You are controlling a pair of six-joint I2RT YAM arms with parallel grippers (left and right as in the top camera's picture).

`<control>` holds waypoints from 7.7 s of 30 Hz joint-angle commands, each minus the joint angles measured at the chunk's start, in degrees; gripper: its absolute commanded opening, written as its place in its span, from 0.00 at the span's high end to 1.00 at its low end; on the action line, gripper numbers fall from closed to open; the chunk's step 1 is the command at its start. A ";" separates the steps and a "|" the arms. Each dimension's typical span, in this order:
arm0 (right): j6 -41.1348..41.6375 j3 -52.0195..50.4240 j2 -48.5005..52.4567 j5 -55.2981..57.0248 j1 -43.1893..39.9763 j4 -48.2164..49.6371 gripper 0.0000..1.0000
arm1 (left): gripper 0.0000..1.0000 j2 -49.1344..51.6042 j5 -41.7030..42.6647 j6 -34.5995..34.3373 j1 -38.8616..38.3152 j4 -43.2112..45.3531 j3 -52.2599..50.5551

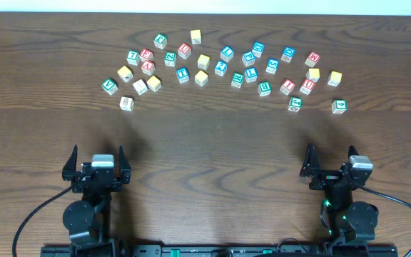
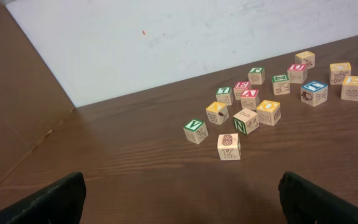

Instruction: Spell out AI2

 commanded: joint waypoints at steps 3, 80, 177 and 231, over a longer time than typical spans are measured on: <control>-0.59 -0.17 -0.35 -0.13 -0.20 -0.15 0.01 | 0.03 -0.37 -0.26 -0.35 0.09 -1.22 -1.44; -0.59 -0.17 -0.31 -0.13 -0.20 -0.15 0.01 | 0.02 -0.37 -0.26 -0.35 0.09 -1.22 -1.44; -0.59 -0.17 -0.31 -0.13 -0.20 -0.15 0.01 | 0.03 70.88 17.49 -8.00 0.09 -42.18 71.58; -13.00 78.03 71.43 -11.17 -0.20 -37.24 0.01 | 0.02 70.88 17.97 -8.00 0.09 -40.72 71.54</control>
